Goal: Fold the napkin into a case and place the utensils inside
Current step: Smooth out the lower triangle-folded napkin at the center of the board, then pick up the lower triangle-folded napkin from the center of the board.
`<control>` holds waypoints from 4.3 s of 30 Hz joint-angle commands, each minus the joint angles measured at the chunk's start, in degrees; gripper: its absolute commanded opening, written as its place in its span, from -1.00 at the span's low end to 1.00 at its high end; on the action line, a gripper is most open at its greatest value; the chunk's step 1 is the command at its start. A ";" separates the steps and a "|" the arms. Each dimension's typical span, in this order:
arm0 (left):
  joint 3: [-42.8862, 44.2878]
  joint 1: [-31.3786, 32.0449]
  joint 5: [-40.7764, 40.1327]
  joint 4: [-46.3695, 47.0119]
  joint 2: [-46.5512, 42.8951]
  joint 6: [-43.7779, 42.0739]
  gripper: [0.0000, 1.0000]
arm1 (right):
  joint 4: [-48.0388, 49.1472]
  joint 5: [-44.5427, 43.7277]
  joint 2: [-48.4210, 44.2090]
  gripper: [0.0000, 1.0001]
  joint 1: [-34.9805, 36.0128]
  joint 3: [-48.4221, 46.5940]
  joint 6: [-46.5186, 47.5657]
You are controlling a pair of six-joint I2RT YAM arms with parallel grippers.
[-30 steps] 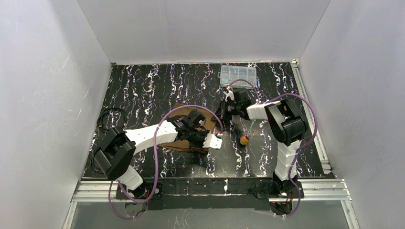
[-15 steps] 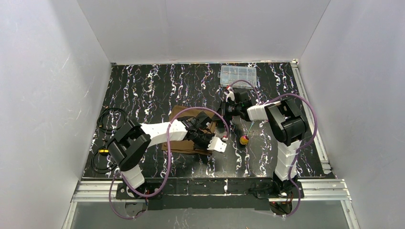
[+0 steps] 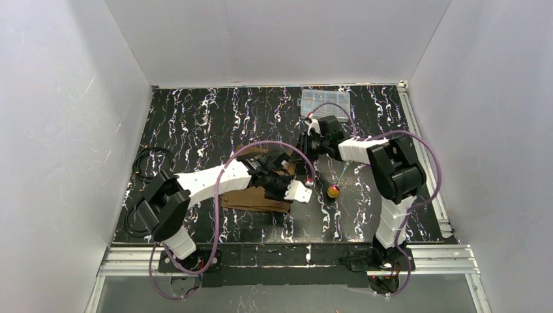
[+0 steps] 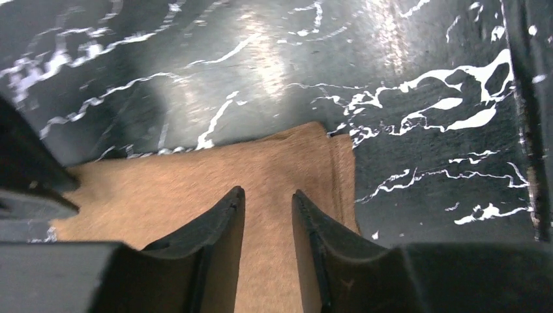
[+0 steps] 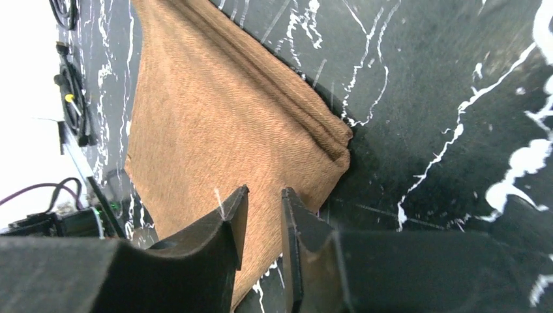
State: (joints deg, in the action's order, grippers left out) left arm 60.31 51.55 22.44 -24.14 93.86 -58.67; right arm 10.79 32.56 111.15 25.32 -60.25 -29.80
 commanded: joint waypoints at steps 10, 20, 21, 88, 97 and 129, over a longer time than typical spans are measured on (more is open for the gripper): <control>14.67 -13.09 -8.20 -12.51 -19.94 17.58 0.92 | -21.13 -19.74 -22.31 0.24 7.15 -3.34 18.69; 26.20 -32.12 0.21 -27.40 -15.35 29.04 0.97 | -19.18 -37.46 -30.35 0.97 12.12 -2.21 17.77; 25.88 -33.11 0.92 -27.98 -15.53 28.82 0.97 | -19.43 -36.84 -29.95 0.97 12.04 -3.11 17.74; -14.43 -39.15 12.45 -25.59 -18.38 -27.43 0.97 | -18.71 -41.89 -33.66 0.97 46.71 15.57 48.01; -14.85 -38.72 10.05 -21.52 -15.56 -29.94 0.87 | -14.62 -36.17 -32.19 0.97 39.81 16.29 46.72; -17.76 -33.07 1.91 -11.94 -10.39 -32.83 0.28 | -11.27 -30.63 -26.41 0.97 36.68 17.61 46.64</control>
State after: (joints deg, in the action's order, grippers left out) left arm 41.69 18.02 26.72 -36.16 80.86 -91.53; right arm -2.87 -0.69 83.79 62.22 -43.27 17.30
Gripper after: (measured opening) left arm 0.662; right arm 0.985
